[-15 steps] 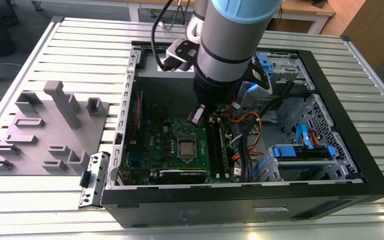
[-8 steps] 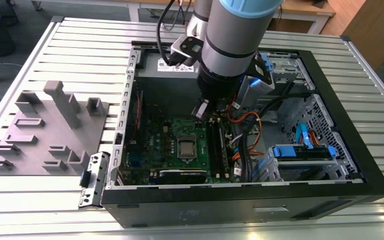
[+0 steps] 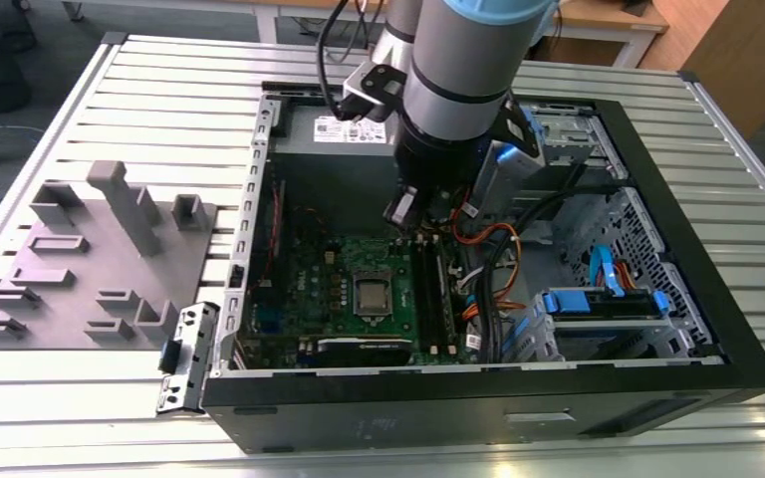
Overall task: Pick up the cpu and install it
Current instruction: 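Install the first cpu locking lever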
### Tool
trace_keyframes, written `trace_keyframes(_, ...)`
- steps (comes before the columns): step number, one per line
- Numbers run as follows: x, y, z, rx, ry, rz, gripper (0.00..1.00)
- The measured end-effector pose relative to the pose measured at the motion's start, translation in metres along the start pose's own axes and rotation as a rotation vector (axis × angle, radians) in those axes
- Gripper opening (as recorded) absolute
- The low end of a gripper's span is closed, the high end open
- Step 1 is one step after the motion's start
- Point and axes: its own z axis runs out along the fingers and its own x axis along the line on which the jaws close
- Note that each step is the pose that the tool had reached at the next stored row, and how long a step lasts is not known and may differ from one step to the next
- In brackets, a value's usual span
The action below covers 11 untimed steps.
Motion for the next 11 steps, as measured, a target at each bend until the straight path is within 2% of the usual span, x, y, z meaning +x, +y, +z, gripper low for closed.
trace_keyframes(3, -0.0023, 0.0013, 0.0034, 0.0000, 0.0003, -0.002, 0.11)
trace_keyframes(11, -0.0009, 0.0025, 0.0118, 0.0004, 0.0023, -0.007, 0.11)
